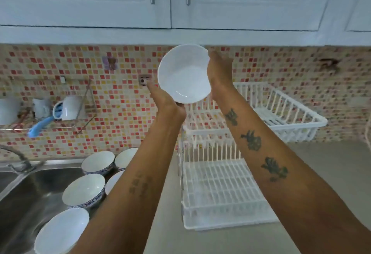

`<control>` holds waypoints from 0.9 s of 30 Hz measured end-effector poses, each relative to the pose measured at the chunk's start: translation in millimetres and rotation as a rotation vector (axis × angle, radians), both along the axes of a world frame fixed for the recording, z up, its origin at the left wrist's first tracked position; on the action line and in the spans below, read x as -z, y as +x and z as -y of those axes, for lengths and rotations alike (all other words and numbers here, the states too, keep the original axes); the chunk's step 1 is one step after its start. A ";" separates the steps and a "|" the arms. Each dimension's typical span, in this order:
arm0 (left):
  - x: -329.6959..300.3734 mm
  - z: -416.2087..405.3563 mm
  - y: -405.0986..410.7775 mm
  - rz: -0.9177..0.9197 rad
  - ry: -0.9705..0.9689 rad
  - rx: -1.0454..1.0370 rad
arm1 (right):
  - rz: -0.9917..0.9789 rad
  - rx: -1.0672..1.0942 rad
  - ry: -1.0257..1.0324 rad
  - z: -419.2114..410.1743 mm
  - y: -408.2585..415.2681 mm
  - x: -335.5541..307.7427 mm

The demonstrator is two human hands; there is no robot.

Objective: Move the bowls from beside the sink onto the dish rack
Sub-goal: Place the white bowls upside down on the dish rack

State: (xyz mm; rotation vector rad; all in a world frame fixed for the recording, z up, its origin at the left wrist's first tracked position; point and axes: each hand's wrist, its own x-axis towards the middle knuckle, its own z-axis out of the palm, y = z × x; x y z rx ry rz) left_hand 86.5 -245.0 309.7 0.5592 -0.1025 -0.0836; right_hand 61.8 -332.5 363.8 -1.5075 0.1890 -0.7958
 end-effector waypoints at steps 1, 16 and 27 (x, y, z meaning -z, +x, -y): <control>-1.4 11.5 2.9 0.039 0.009 0.086 | 0.011 0.024 0.018 15.9 -3.8 -2.1; -15.9 174.6 27.4 0.214 0.802 0.556 | -0.044 0.238 0.100 233.4 -31.0 48.6; 25.5 206.8 34.9 0.705 1.398 0.163 | -0.389 0.080 -0.165 260.1 -14.1 71.6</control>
